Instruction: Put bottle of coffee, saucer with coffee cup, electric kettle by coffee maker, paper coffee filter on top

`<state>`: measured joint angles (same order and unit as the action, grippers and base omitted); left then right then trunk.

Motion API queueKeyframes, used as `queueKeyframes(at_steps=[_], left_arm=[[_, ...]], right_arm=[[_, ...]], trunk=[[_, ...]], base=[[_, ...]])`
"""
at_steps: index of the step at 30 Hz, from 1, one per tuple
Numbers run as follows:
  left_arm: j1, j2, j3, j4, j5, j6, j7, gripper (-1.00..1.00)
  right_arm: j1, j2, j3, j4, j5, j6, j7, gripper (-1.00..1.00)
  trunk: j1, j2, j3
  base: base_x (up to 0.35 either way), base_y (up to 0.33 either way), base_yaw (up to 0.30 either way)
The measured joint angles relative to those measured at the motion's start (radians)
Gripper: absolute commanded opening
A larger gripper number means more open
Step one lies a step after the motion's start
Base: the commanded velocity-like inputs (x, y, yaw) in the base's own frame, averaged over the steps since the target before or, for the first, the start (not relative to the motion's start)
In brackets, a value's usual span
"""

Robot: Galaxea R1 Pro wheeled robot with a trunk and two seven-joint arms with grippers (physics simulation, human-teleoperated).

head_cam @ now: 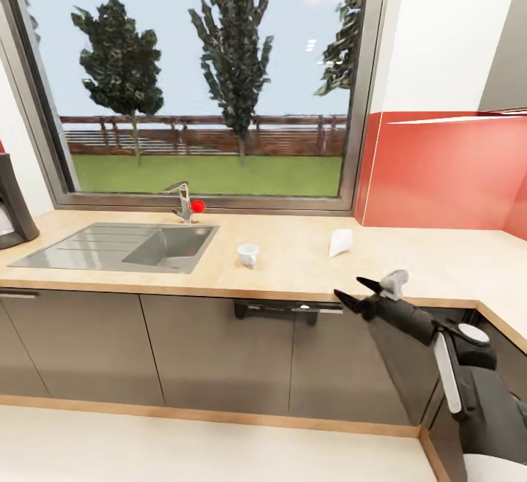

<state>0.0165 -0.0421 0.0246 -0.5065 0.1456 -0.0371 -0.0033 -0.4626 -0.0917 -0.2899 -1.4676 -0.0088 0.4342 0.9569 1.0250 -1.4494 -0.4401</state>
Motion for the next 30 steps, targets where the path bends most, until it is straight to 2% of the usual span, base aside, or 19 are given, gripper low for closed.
queueKeyframes(at_steps=[1,2,4,8,13,14,15,20,22,23,26,30], left_arm=[[0.0,0.0,0.0,0.0,0.001,0.0,0.0,1.0],[0.0,0.001,0.0,0.0,0.023,0.0,0.0,1.0],[0.0,0.002,0.001,0.0,0.043,0.0,-0.001,1.0],[0.0,0.003,0.001,0.0,0.056,0.0,-0.001,1.0],[0.0,0.003,0.001,0.0,0.062,-0.001,-0.001,1.0],[0.0,0.003,0.001,0.0,0.062,-0.001,-0.001,1.0],[0.0,0.003,0.001,0.0,0.062,-0.001,-0.001,1.0],[0.0,0.002,0.001,0.0,0.062,-0.001,-0.001,1.0],[0.0,0.002,0.001,0.001,0.063,-0.001,-0.001,1.0],[0.0,0.001,0.001,0.002,0.063,0.0,0.0,1.0],[0.0,0.001,0.001,0.002,0.063,0.001,0.0,1.0],[0.0,0.001,0.0,0.002,0.063,0.001,0.001,1.0]], right_arm=[[-0.002,0.0,0.0,0.0,0.001,0.001,0.0,1.0],[-0.055,0.001,0.0,0.002,0.001,0.037,-0.026,1.0],[-0.118,0.002,0.004,0.007,0.003,0.07,-0.081,1.0],[-0.166,0.005,0.009,0.013,0.004,0.093,-0.178,1.0],[-0.189,0.006,0.013,0.042,0.006,0.102,-0.291,1.0],[-0.189,0.006,0.013,0.042,0.006,0.102,-0.291,1.0],[-0.199,0.007,0.013,0.053,0.006,0.103,-0.342,1.0],[-0.224,0.009,0.014,0.076,0.004,0.106,-0.485,1.0],[-0.235,0.011,0.016,0.09,0.0,0.107,-0.573,1.0],[-0.241,0.012,0.05,0.096,-0.004,0.108,-0.619,1.0],[-0.242,0.012,0.073,0.098,-0.004,0.107,-0.631,1.0],[-0.238,0.013,0.082,0.098,-0.004,0.106,-0.635,1.0]], trunk=[[0.0,0.0,0.0],[0.0,0.0,0.0],[0.0,0.0,0.0],[0.0,0.0,0.0],[0.0,0.0,0.0],[0.0,0.0,0.0],[0.0,0.0,0.0],[0.0,0.0,0.0],[0.0,0.0,0.0],[0.0,0.0,0.0],[0.0,0.0,0.0],[0.0,0.0,0.0]], base=[[0.0,0.0,0.0],[0.0,0.0,0.0],[0.0,0.0,0.0],[0.0,0.0,0.0],[0.0,0.0,0.0],[0.0,0.0,0.0],[0.0,0.0,0.0],[0.0,0.0,0.0],[0.011,-0.005,0.0],[0.045,-0.031,0.0],[0.106,-0.107,0.0],[0.092,-0.098,0.0]])
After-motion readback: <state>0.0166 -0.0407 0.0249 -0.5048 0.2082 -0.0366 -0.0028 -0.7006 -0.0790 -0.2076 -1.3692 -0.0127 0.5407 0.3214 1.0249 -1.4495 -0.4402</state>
